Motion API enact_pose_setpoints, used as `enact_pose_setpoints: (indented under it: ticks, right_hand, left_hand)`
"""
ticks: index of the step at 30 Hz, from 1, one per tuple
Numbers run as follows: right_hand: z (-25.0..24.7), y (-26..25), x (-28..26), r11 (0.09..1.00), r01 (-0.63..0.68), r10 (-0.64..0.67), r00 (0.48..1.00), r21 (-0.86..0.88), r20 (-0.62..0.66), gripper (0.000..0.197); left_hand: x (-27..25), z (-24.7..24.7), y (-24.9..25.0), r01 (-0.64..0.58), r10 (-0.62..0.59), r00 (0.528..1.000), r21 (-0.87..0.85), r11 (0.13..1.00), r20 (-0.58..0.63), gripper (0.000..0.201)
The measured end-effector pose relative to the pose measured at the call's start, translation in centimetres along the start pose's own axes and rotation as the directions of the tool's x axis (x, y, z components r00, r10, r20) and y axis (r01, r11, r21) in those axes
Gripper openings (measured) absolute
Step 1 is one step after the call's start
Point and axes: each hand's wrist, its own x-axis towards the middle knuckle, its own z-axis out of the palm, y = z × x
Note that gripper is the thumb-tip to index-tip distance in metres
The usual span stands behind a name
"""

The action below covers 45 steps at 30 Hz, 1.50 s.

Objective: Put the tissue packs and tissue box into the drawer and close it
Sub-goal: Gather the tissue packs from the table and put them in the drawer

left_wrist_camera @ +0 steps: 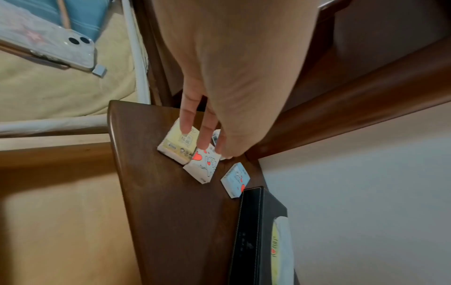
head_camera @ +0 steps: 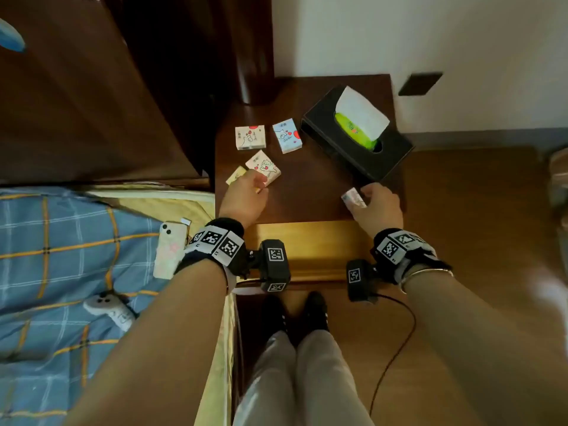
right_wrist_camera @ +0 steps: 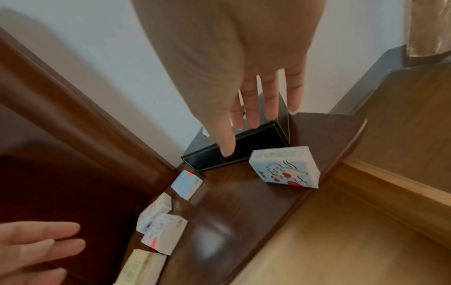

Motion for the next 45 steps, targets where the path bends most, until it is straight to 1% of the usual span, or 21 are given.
enact_pose_setpoints:
  ticks: [3, 6, 10, 13, 15, 16, 18, 20, 22, 24, 26, 29, 32, 33, 35, 38, 41, 45]
  right_hand:
    - [1.4, 0.3, 1.2, 0.994, -0.057, 0.059, 0.998, -0.096, 0.02, 0.052]
    - [3.0, 0.4, 2.2, 0.986, -0.084, 0.094, 0.994, -0.144, 0.064, 0.053]
    - [4.4, 0.4, 3.6, 0.983, -0.072, 0.088, 0.992, -0.166, 0.095, 0.05]
    - [5.0, 0.0, 4.3, 0.984, -0.04, 0.057, 0.994, -0.172, 0.098, 0.048]
    - [5.3, -0.4, 4.6, 0.99, -0.032, 0.046, 0.994, -0.136, 0.101, 0.048]
    - [5.5, -0.7, 4.7, 0.996, -0.026, 0.036, 0.993, -0.088, 0.114, 0.048]
    - [5.9, -1.5, 5.0, 0.998, 0.007, -0.016, 0.988, 0.056, 0.155, 0.048]
    - [6.4, -2.4, 5.3, 0.982, 0.032, -0.072, 0.974, 0.186, 0.213, 0.049]
    - [7.1, -3.1, 5.8, 0.974, 0.05, -0.102, 0.968, 0.223, 0.231, 0.052]
    - [7.7, -3.3, 6.3, 0.976, 0.088, -0.126, 0.974, 0.201, 0.187, 0.058]
    - [8.0, -3.2, 6.7, 0.983, 0.142, -0.16, 0.974, 0.117, 0.163, 0.069]
    - [8.0, -2.8, 6.6, 0.97, 0.237, -0.215, 0.942, -0.058, 0.257, 0.089]
    - [8.3, -2.5, 6.4, 0.92, 0.331, -0.253, 0.91, -0.208, 0.33, 0.095]
    - [8.4, -2.4, 6.4, 0.916, 0.337, -0.252, 0.906, -0.219, 0.34, 0.094]
    - [8.8, -2.4, 6.3, 0.928, 0.323, -0.247, 0.905, -0.183, 0.346, 0.089]
    - [9.3, -2.6, 6.2, 0.932, 0.34, -0.277, 0.891, -0.126, 0.359, 0.082]
    - [9.8, -3.1, 6.3, 0.923, 0.37, -0.305, 0.872, -0.108, 0.383, 0.082]
    - [10.2, -3.7, 6.5, 0.917, 0.388, -0.324, 0.859, -0.091, 0.396, 0.082]
  left_hand:
    - [1.2, 0.2, -1.1, 0.065, -0.065, 0.998, 0.015, 0.998, 0.005, 0.033]
    - [2.4, 0.8, -2.4, 0.096, -0.096, 0.995, 0.014, 0.995, -0.008, 0.037]
    - [4.1, 1.6, -3.7, 0.152, -0.148, 0.987, 0.049, 0.987, -0.067, 0.048]
    - [4.8, 2.3, -4.1, 0.195, -0.188, 0.977, 0.071, 0.978, -0.096, 0.057]
    - [5.2, 2.8, -4.2, 0.211, -0.199, 0.972, 0.095, 0.973, -0.121, 0.063]
    - [5.3, 3.0, -4.3, 0.222, -0.207, 0.969, 0.103, 0.969, -0.137, 0.067]
    - [5.7, 3.3, -4.5, 0.242, -0.221, 0.962, 0.13, 0.962, -0.16, 0.077]
    - [6.1, 3.7, -5.0, 0.251, -0.225, 0.96, 0.155, 0.956, -0.165, 0.088]
    - [6.6, 4.1, -5.5, 0.247, -0.221, 0.963, 0.179, 0.952, -0.153, 0.096]
    - [7.0, 4.3, -5.9, 0.246, -0.226, 0.967, 0.202, 0.948, -0.12, 0.1]
    - [7.3, 4.5, -6.4, 0.245, -0.233, 0.969, 0.232, 0.941, -0.077, 0.101]
    - [7.4, 4.6, -7.0, 0.231, -0.225, 0.973, 0.27, 0.935, -0.053, 0.097]
    - [6.6, 4.7, -7.4, 0.202, -0.195, 0.979, 0.303, 0.931, -0.054, 0.092]
    - [6.2, 4.9, -7.5, 0.194, -0.19, 0.981, 0.31, 0.931, -0.044, 0.091]
    - [5.4, 5.2, -7.6, 0.162, -0.171, 0.985, 0.306, 0.938, 0.0, 0.091]
    - [4.9, 5.7, -7.4, 0.11, -0.135, 0.987, 0.243, 0.964, 0.09, 0.093]
    - [4.6, 6.4, -7.0, 0.068, -0.086, 0.992, 0.184, 0.981, 0.094, 0.089]
    - [4.5, 7.2, -6.4, 0.019, -0.035, 0.995, 0.155, 0.988, 0.098, 0.085]
